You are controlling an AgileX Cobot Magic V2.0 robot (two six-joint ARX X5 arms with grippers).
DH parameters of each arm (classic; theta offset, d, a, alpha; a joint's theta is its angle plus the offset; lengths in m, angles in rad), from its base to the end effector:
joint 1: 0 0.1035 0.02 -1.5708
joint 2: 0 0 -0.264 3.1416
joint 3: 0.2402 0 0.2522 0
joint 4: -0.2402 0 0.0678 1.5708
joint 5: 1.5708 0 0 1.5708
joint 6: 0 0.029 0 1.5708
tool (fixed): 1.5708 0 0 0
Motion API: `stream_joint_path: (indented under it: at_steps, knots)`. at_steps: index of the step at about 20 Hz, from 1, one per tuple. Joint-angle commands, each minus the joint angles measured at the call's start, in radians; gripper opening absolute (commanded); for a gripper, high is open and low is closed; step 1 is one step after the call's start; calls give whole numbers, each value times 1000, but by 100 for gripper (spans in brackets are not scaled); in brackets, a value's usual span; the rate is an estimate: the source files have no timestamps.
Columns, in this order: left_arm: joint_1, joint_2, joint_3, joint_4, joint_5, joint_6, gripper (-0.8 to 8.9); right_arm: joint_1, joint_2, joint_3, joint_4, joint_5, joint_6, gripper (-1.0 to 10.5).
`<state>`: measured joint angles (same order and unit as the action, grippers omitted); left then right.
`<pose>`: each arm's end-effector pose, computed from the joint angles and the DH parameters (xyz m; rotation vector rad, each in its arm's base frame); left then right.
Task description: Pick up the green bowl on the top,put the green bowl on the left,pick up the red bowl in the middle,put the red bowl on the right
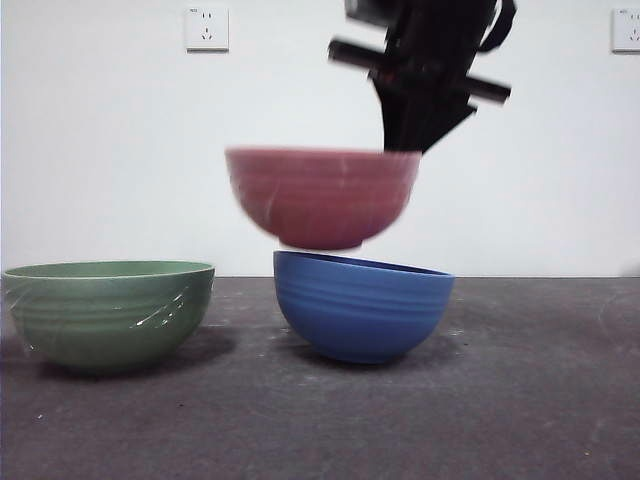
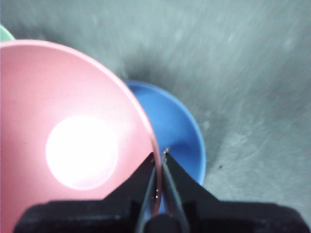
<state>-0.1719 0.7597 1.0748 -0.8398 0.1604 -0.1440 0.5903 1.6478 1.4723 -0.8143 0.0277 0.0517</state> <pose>0.1237 -0.0262 0.3700 -0.1363 0.5495 -0.2861 0.2872 0.1914 0.3021 -0.2582 0.9664 0.4900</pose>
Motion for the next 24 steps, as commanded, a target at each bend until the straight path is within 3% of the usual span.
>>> stream_joint_path:
  at_steps: [1, 6, 10, 13, 16, 20, 24]
  knots:
    - [1, 3, -4, 10, -2, -5, 318, -17, -63, 5, -13, 2, -9, -11]
    - [1, 12, -4, 22, -2, 10, 318, -128, -250, 5, -165, 7, -10, -11]
    - [1, 12, -4, 48, -1, 10, 318, -307, -361, 3, -377, 72, -17, -11]
    - [1, 12, -4, 57, -1, 10, 314, -425, -406, -43, -433, 109, -11, -11]
    - [1, 12, -4, 57, 0, 10, 314, -513, -454, -179, -375, 106, 7, -11]
    - [1, 12, -4, 61, 0, 10, 314, -531, -456, -414, -154, 93, 15, -11]
    - [1, 12, -4, 69, 0, 10, 314, -530, -373, -547, 90, -40, 27, -11]
